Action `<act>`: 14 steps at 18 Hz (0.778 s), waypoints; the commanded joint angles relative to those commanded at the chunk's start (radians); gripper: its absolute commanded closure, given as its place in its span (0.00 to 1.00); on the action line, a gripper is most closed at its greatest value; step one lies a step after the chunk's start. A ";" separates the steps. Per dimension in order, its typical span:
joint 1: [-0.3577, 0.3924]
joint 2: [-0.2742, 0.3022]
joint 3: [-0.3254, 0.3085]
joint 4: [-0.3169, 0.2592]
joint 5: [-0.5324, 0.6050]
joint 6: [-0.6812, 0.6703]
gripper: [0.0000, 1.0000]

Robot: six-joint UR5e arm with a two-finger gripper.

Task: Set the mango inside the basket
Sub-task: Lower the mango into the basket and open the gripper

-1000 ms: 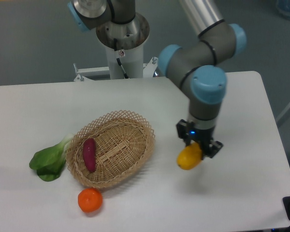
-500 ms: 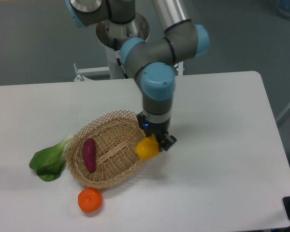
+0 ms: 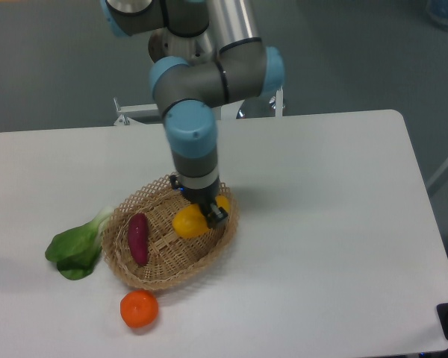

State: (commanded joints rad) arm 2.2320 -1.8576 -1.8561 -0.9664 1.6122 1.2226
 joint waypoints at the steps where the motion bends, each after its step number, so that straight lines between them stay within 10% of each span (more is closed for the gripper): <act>1: -0.011 -0.002 0.000 0.000 0.000 0.000 0.31; 6: -0.020 0.006 -0.002 -0.002 0.000 -0.002 0.00; 14: 0.027 0.011 0.003 -0.008 0.000 -0.031 0.00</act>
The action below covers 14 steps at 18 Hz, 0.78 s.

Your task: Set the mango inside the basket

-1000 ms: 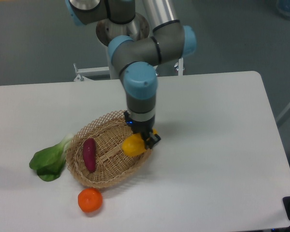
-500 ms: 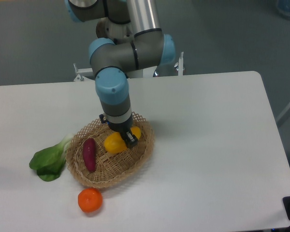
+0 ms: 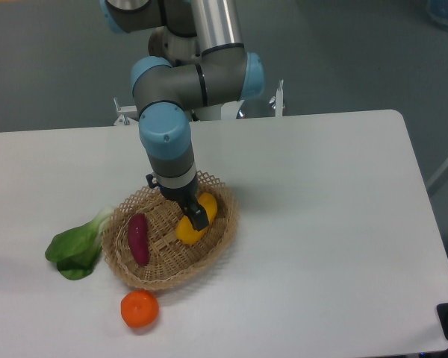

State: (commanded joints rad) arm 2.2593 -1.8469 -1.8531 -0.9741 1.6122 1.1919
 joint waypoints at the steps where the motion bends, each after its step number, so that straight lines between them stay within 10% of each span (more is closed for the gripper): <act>1: 0.026 0.002 0.006 0.000 -0.002 0.000 0.00; 14: 0.236 -0.097 0.273 -0.012 -0.035 0.020 0.00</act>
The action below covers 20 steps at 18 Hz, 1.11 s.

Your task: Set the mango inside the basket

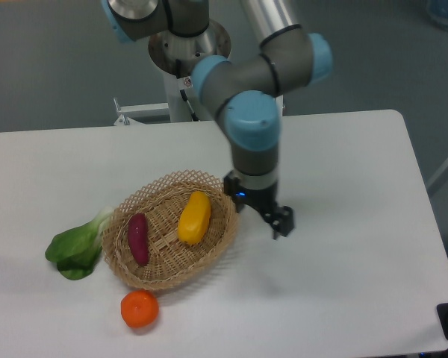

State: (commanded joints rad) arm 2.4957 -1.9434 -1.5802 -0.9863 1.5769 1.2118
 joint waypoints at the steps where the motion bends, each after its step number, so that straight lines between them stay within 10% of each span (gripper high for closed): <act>1: 0.015 -0.008 0.014 -0.002 -0.002 0.009 0.00; 20: 0.186 -0.049 0.048 -0.021 -0.003 0.318 0.00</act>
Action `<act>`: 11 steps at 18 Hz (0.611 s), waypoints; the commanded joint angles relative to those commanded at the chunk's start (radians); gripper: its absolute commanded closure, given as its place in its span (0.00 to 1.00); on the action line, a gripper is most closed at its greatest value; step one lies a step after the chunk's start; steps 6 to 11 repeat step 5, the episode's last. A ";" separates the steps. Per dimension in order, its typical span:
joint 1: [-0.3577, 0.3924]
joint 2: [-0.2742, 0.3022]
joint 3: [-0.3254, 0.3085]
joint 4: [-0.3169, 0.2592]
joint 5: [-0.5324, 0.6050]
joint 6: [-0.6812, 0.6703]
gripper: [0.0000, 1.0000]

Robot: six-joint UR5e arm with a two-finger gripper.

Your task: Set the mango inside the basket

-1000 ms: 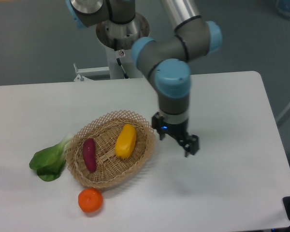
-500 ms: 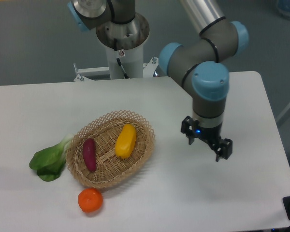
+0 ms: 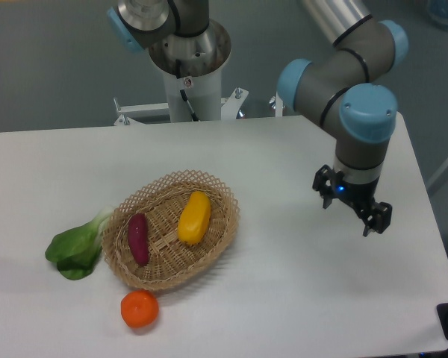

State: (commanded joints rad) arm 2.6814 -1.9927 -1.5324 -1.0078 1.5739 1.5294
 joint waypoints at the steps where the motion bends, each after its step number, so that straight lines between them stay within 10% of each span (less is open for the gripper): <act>1: 0.000 -0.002 0.000 0.000 0.000 0.000 0.00; 11: 0.000 0.000 -0.003 0.000 0.002 0.000 0.00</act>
